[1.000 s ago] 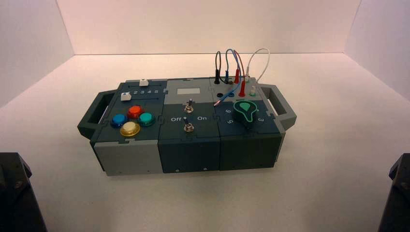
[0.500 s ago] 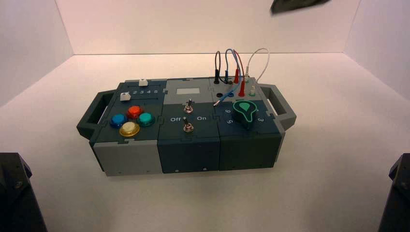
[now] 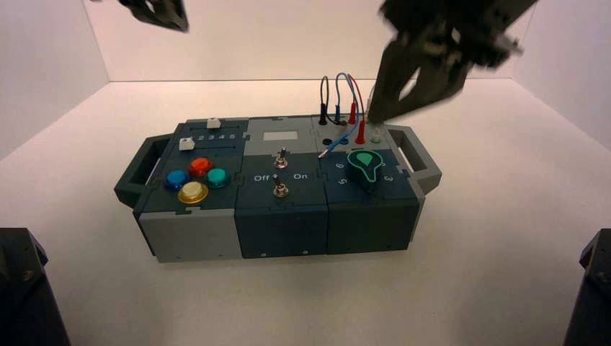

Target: Rotate the box counterclockwise.

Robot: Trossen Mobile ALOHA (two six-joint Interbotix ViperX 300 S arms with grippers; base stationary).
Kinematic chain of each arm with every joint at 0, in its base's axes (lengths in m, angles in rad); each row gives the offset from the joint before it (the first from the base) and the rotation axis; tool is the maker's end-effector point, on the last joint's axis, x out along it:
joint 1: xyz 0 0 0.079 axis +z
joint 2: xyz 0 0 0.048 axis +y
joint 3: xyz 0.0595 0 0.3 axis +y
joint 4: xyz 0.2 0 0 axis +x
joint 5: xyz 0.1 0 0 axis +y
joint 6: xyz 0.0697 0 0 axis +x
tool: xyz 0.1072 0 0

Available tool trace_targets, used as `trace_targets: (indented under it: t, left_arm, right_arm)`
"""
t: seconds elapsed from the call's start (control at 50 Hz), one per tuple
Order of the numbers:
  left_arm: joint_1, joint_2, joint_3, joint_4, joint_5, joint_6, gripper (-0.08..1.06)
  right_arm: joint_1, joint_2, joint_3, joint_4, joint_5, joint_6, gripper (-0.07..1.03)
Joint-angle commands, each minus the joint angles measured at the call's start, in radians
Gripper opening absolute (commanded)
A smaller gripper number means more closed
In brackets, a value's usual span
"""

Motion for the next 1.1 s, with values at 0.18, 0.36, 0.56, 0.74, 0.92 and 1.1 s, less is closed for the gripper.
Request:
trace_targets:
  t: [0.18, 0.36, 0.56, 0.74, 0.92, 1.1]
  left_arm:
    - [-0.008, 0.161, -0.11, -0.028, -0.008, -0.002, -0.03]
    - [-0.009, 0.273, -0.17, -0.031, -0.02, 0.0, -0.03]
    - [-0.009, 0.356, -0.219, -0.038, -0.023, -0.006, -0.03]
    - [-0.009, 0.416, -0.242, -0.038, -0.04, -0.006, -0.03]
    - [-0.009, 0.468, -0.256, -0.038, -0.044, -0.006, -0.03]
    - [-0.014, 0.503, -0.247, -0.038, -0.044, -0.005, -0.03]
  right_arm:
    - [0.074, 0.028, 0.031, 0.084, -0.002, 0.003, -0.03]
    - [0.081, 0.025, 0.067, 0.133, 0.025, 0.002, -0.03]
    - [0.083, 0.029, 0.091, 0.153, 0.052, 0.0, -0.03]
    - [0.083, 0.075, 0.084, 0.156, 0.058, 0.0, -0.02]
    - [0.083, 0.143, 0.058, 0.156, 0.051, -0.003, -0.02]
    - [0.081, 0.212, 0.02, 0.156, 0.043, -0.003, -0.03]
